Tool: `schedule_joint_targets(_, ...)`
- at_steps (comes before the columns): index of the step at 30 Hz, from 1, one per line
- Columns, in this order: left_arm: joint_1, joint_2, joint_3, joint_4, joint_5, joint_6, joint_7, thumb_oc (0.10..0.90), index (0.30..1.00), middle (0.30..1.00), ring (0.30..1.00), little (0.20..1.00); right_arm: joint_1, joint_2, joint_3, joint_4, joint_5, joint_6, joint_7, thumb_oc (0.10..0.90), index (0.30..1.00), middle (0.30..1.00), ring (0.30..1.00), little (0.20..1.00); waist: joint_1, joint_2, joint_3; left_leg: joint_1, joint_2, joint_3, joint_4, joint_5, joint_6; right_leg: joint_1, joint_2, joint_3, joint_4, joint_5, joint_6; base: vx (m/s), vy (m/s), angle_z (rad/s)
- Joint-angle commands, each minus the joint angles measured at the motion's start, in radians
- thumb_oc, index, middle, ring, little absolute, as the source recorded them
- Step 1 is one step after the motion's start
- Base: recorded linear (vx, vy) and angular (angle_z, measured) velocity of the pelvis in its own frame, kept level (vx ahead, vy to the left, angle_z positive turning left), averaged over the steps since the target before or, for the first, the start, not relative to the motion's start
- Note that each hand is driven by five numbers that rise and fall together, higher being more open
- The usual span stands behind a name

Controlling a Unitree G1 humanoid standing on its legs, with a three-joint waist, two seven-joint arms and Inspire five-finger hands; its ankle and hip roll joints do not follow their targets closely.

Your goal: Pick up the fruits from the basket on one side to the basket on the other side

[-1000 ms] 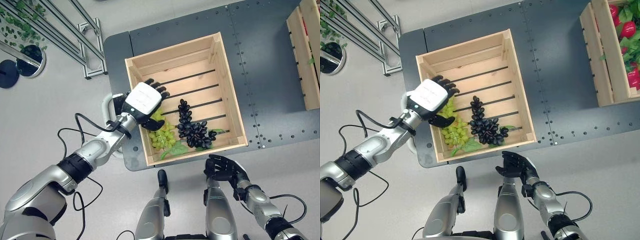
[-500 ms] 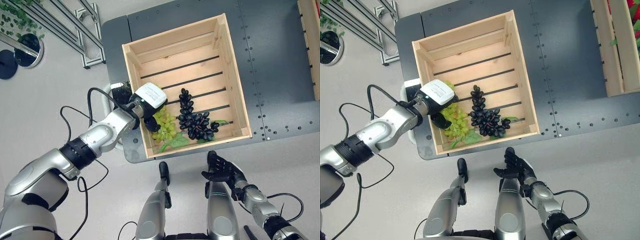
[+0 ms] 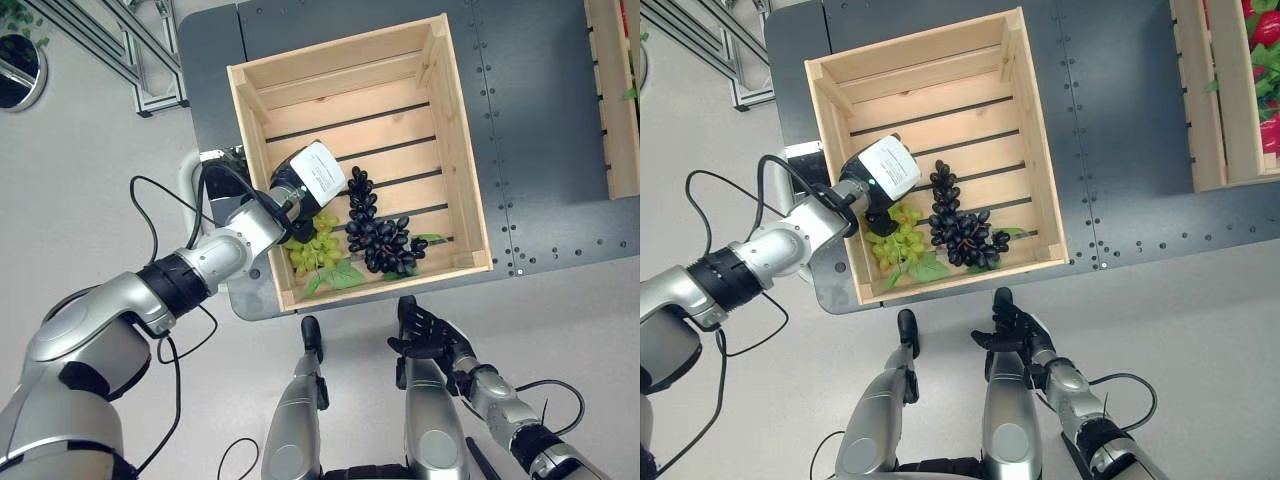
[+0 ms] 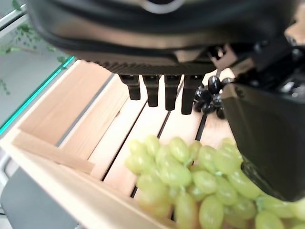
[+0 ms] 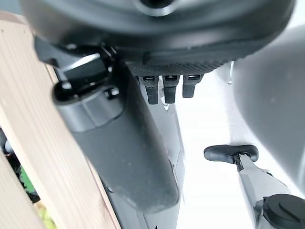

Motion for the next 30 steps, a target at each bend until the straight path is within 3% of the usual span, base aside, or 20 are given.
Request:
schedule_joint_targets(1,-0.121,0.033,0.031,0.057,0.123,0.023,-0.017,0.800,0.900,0.900,0.900,0.900,-0.002,0.021,0.012,-0.044,0.046,-0.038,0.011,0.800,0.900,0.900,0.900,0.900,0.001,-0.054,-0.011,-0.138,0.000,-0.002,0.148,-0.045,0.024,-0.038,-0.005,0.059,0.072,-0.031,0.000,0.00,0.000,0.00)
schedule_joint_targets(7,-0.128,-0.002,0.013,0.060,0.101,0.036,-0.229,0.800,0.900,0.900,0.900,0.900,-0.010,0.026,0.024,-0.046,0.044,-0.039,0.002,0.800,0.900,0.900,0.900,0.900,-0.010,-0.058,-0.011,-0.148,-0.001,0.008,0.148,-0.045,0.024,-0.047,-0.003,0.064,0.062,-0.027,0.000,0.00,0.000,0.00)
schedule_joint_targets(10,-0.134,0.005,0.017,0.007,0.045,0.064,-0.236,0.800,0.900,0.900,0.900,0.900,-0.007,0.026,0.023,-0.048,0.043,-0.041,-0.004,0.800,0.900,0.900,0.900,0.900,-0.007,-0.056,-0.011,-0.149,-0.002,0.007,0.137,-0.040,0.026,-0.051,-0.004,0.066,0.058,-0.023,0.001,0.00,0.000,0.00)
schedule_joint_targets(16,-0.149,0.079,0.088,-0.193,-0.001,0.084,-0.175,0.800,0.900,0.900,0.900,0.900,0.021,0.022,0.002,-0.054,0.043,-0.058,-0.016,0.800,0.900,0.900,0.900,0.900,0.018,-0.042,-0.011,-0.129,-0.011,-0.003,0.087,-0.027,0.027,-0.028,-0.010,0.042,0.017,-0.010,0.003,0.01,-0.001,0.00)
schedule_joint_targets(24,-0.092,0.194,0.232,-0.380,-0.029,0.039,-0.070,0.800,0.900,0.900,0.900,0.900,0.067,0.024,-0.036,-0.073,0.039,-0.077,-0.025,0.800,0.900,0.900,0.900,0.900,0.050,-0.028,-0.011,-0.131,-0.021,-0.020,0.095,-0.031,0.031,-0.021,-0.021,0.021,0.021,-0.010,0.005,0.00,-0.009,0.02)
schedule_joint_targets(30,-0.058,0.229,0.283,-0.428,-0.033,-0.009,-0.022,0.800,0.900,0.900,0.900,0.900,0.078,0.026,-0.046,-0.081,0.029,-0.072,-0.030,0.800,0.900,0.900,0.900,0.900,0.058,-0.023,-0.011,-0.123,-0.022,-0.021,0.092,-0.031,0.031,-0.009,-0.024,0.017,0.014,-0.008,0.006,0.00,-0.003,0.04)
